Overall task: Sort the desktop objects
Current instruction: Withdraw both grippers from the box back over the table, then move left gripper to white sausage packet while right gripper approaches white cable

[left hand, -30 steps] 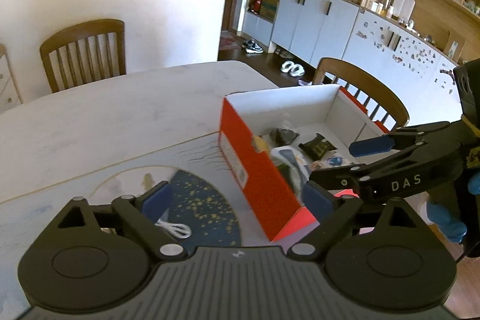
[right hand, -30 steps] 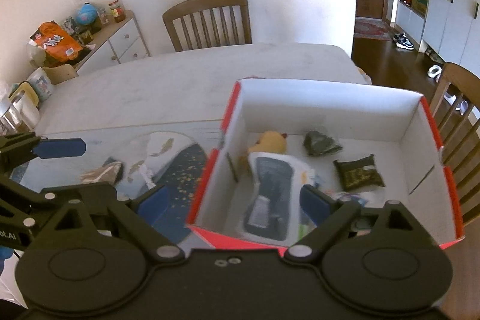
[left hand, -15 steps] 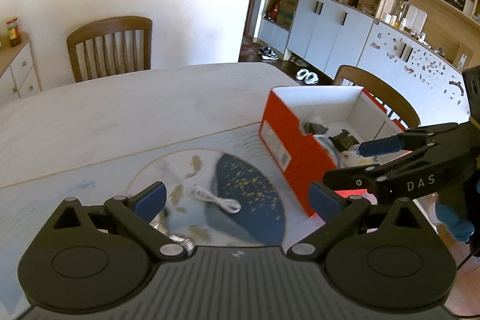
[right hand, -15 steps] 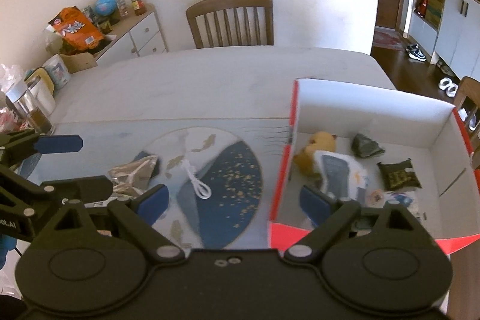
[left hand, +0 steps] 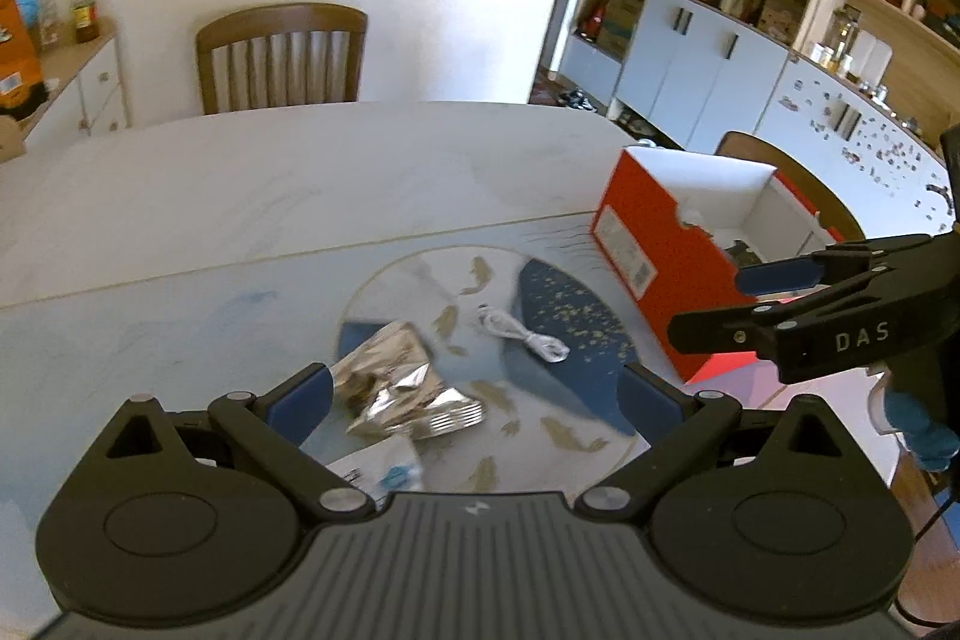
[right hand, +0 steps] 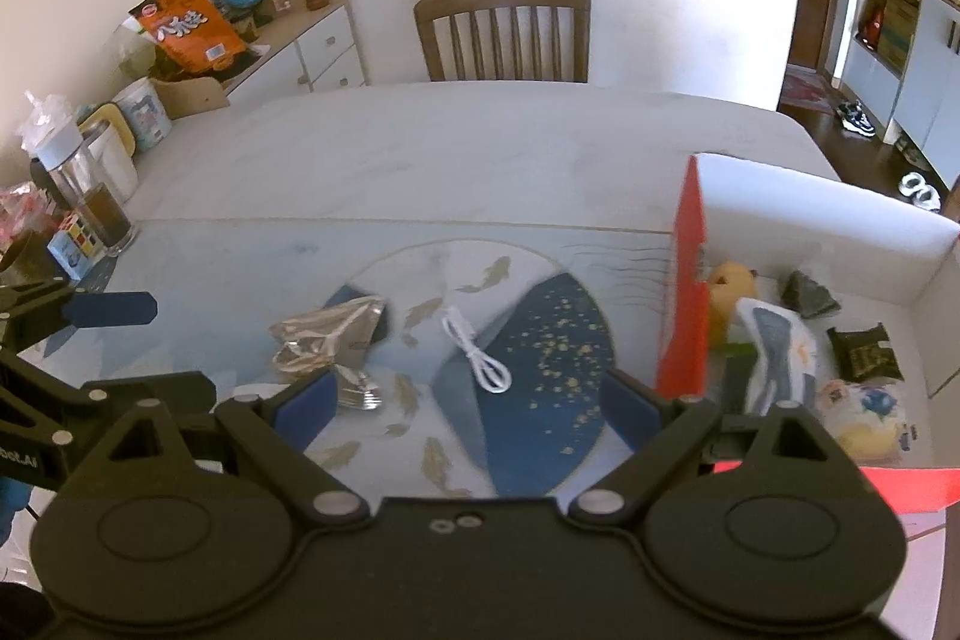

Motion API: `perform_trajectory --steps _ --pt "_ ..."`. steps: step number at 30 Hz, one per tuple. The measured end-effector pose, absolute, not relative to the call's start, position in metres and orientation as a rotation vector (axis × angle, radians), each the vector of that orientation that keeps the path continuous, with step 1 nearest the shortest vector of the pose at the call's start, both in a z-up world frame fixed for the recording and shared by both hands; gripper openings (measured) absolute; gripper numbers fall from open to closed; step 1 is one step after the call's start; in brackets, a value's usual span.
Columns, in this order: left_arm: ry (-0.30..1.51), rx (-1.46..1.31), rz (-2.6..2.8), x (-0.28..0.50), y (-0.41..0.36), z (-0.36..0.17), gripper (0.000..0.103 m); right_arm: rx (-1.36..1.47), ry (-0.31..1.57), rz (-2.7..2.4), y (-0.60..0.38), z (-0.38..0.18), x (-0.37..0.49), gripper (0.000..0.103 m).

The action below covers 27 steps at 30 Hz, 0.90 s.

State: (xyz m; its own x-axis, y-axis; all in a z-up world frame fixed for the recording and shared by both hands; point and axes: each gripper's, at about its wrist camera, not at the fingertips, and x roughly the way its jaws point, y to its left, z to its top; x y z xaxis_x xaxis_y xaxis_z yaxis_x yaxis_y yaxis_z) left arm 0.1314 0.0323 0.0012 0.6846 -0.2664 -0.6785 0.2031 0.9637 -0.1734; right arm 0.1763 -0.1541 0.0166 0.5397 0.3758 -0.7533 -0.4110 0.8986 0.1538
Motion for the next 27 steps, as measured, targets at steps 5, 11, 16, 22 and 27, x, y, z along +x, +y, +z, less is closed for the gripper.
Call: perform_trajectory --steps 5,11,16,22,27 --pt "0.772 -0.087 -0.229 0.124 0.049 -0.012 0.101 -0.078 0.888 0.48 -0.138 0.011 0.171 0.094" --pt "0.798 -0.096 -0.205 0.121 0.061 -0.028 0.101 -0.101 0.908 0.487 -0.12 -0.002 0.172 0.094" --pt "0.843 -0.108 -0.197 0.12 0.065 -0.049 0.101 -0.132 0.913 0.479 -0.11 -0.013 0.175 0.092" --pt "0.892 -0.136 -0.171 0.127 0.064 -0.073 0.101 -0.163 0.921 0.466 -0.104 -0.026 0.185 0.092" --pt "0.918 -0.163 -0.133 0.137 0.061 -0.086 0.101 -0.174 0.935 0.465 -0.101 -0.038 0.195 0.091"
